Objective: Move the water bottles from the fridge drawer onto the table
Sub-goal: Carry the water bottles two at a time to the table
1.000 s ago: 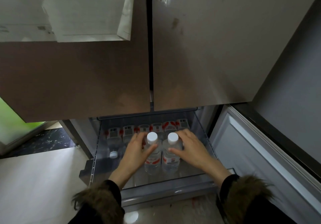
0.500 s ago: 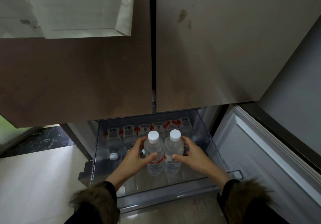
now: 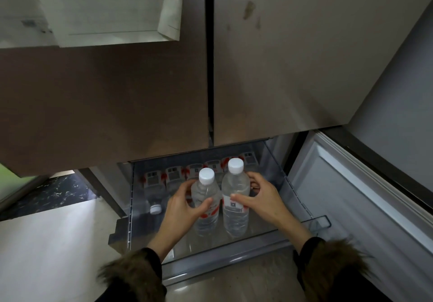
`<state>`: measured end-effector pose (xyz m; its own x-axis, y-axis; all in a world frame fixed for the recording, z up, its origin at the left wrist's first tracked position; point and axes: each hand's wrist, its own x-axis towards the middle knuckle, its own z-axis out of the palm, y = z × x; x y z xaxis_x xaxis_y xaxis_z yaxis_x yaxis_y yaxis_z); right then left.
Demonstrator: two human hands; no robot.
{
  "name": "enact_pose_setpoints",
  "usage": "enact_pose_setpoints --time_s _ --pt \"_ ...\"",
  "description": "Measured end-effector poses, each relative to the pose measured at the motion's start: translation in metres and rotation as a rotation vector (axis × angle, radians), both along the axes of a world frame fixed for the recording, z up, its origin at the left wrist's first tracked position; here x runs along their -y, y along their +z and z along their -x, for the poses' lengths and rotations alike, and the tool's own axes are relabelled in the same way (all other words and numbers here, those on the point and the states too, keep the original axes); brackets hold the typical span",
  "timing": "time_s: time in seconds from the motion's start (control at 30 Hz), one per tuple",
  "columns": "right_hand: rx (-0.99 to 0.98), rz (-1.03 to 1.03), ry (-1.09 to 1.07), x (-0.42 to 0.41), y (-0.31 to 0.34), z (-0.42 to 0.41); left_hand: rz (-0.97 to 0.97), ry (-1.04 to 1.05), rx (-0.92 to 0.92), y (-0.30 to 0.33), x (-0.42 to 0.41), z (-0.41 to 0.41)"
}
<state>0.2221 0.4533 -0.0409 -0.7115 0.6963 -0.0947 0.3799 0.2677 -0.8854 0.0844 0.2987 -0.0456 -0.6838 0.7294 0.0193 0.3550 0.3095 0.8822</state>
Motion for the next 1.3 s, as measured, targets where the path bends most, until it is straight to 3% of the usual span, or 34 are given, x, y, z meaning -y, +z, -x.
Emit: enact_pose_setpoints --time_s 0.33,0.57,0.97,1.3 --pt "-0.363 -0.02 0.03 0.026 0.074 -0.017 -0.3 0.086 -0.064 0.069 0.022 -0.028" --pt "-0.477 -0.034 0.18 0.051 0.122 -0.037 -0.498 0.242 0.006 0.127 0.054 -0.06" --pt "-0.425 -0.04 0.522 0.175 0.122 -0.029 -0.415 0.611 -0.069 0.118 0.212 -0.114" --pt "-0.433 0.039 0.895 0.379 0.125 0.007 -0.407 1.008 -0.158 0.117 0.424 -0.162"
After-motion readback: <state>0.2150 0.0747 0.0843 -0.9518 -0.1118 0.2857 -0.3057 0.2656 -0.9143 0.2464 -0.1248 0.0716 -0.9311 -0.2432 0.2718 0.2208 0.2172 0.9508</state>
